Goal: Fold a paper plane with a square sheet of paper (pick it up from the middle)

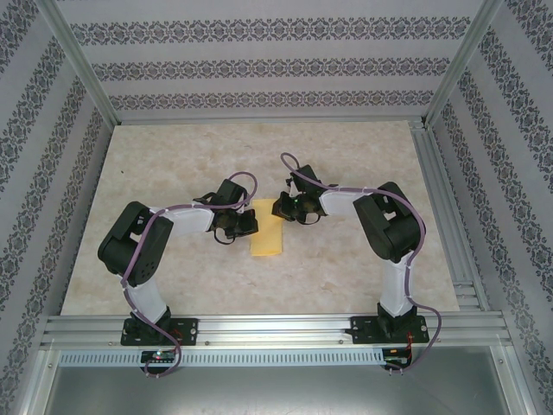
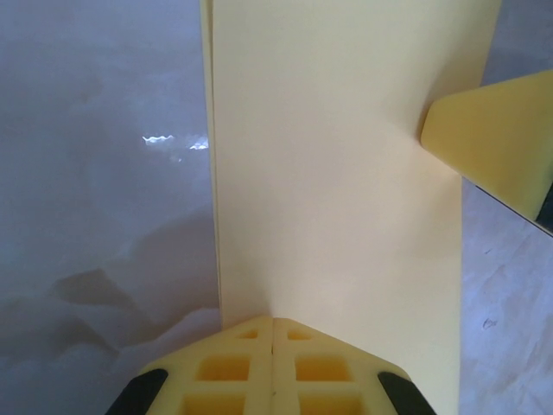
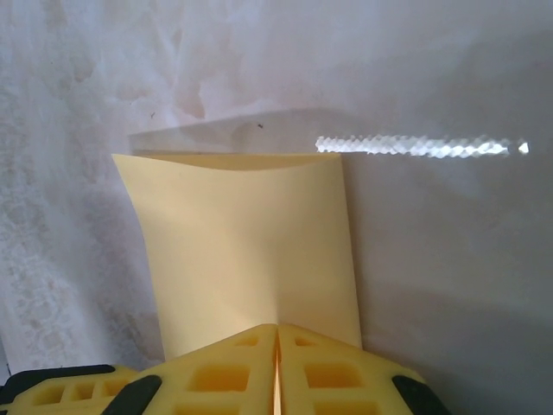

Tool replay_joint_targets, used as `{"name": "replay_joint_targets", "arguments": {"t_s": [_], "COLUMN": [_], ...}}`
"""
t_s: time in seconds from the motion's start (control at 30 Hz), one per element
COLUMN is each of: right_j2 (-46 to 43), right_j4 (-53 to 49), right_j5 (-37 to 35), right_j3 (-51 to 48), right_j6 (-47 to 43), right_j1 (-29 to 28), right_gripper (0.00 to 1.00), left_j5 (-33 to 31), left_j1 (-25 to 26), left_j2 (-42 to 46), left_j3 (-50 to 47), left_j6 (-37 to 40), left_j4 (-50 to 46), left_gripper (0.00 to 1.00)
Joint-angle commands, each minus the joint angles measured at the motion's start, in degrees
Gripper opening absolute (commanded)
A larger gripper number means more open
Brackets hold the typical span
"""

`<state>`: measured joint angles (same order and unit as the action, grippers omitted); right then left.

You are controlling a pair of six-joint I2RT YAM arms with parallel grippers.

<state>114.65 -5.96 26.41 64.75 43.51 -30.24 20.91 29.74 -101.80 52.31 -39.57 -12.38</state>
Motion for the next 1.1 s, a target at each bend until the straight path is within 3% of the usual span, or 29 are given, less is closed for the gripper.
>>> {"name": "replay_joint_targets", "arguments": {"t_s": [0.0, 0.23, 0.53, 0.8, 1.07], "right_j2": [-2.7, 0.9, 4.4, 1.6, 5.7], "right_j4": [-0.5, -1.0, -1.4, -0.4, -0.2], "right_j5": [-1.7, -1.9, -7.6, -6.9, -7.9], "right_j3": [2.4, 5.6, 6.1, 9.0, 8.0], "right_j6": [-1.4, -0.9, 0.3, 1.1, 2.1], "right_j1": [0.3, 0.3, 0.8, 0.4, 1.0], "right_gripper": [0.11, 0.11, 0.11, 0.12, 0.11], "left_j5": [-1.2, -1.3, -1.3, -1.4, -1.3], "left_j1": [1.3, 1.4, 1.5, 1.6, 1.7], "left_j2": [-2.2, -2.2, -2.1, -2.4, -2.3], "left_j3": [-0.6, -0.5, -0.7, -0.8, -0.8], "left_j6": [1.5, 1.6, 1.8, 1.8, 1.9], "left_j4": [-5.3, -5.5, -5.5, -5.3, -5.3], "left_gripper": [0.00, 0.00, 0.00, 0.00, 0.00]}}
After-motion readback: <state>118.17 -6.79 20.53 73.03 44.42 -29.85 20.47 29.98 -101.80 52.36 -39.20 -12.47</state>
